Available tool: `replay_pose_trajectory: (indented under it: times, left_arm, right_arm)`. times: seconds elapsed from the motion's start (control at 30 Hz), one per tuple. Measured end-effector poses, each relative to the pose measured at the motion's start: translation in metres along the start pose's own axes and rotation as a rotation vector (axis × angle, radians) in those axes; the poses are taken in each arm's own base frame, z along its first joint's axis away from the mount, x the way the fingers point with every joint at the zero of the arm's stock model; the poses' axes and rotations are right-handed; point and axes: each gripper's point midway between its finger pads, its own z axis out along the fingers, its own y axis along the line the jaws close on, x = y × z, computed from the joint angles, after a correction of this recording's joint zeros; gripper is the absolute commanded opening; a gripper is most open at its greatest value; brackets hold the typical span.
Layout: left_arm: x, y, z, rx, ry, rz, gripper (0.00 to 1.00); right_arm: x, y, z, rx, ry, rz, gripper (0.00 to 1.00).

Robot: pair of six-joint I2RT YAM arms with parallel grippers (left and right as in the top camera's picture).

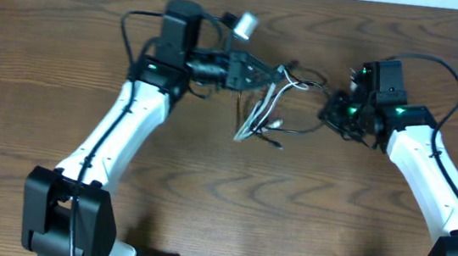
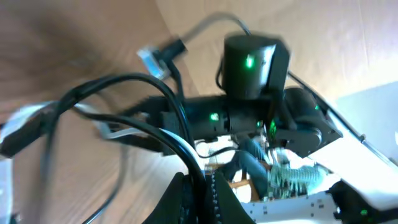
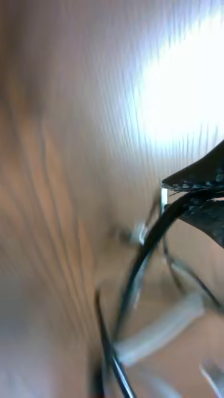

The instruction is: Untangle cables

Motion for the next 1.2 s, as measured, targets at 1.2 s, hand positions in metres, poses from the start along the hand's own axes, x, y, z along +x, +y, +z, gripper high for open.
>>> replay_pose_trajectory:
  times: [1.2]
  left_arm:
    - [-0.044, -0.004, -0.098, -0.079, -0.234, 0.064, 0.07]
  right_arm:
    - [-0.042, -0.192, -0.065, 0.542, -0.078, 0.100, 0.11]
